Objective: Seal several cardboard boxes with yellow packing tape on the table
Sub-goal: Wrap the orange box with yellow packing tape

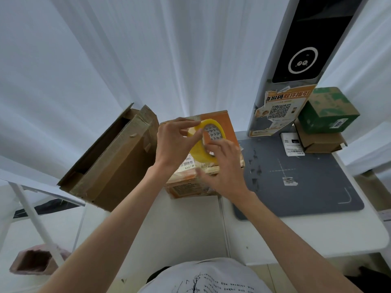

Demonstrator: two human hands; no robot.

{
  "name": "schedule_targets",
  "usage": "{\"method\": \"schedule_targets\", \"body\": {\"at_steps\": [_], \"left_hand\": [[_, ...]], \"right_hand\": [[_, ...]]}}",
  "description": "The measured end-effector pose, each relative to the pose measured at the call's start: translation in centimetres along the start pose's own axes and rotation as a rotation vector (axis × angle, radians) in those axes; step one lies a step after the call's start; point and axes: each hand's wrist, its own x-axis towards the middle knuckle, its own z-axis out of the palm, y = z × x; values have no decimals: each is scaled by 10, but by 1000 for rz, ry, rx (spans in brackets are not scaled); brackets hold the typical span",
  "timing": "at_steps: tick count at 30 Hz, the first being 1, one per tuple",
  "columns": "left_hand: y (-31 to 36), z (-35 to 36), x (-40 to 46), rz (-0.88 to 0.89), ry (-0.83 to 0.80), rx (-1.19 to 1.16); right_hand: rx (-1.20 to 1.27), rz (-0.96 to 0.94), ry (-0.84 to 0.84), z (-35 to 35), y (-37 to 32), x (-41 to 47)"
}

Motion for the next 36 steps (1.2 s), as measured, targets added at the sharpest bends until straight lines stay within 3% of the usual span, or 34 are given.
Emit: {"method": "schedule_targets", "body": {"at_steps": [3, 6, 8, 27, 31, 36], "left_hand": [[9, -9, 7, 29, -49, 15], [7, -24, 12, 150, -422, 126], [3, -30, 11, 231, -543, 237], [7, -26, -34, 486, -63, 271], [11, -29, -23, 356, -182, 147], [16, -30, 4, 234, -316, 275]], "right_hand": [[-22, 70, -100, 10, -6, 9], [238, 287, -142, 7, -17, 12], [309, 289, -130, 3, -25, 13], [440, 332, -81, -9, -46, 17], [419, 282, -126, -12, -43, 11], [335, 181, -228, -10, -41, 1]]}}
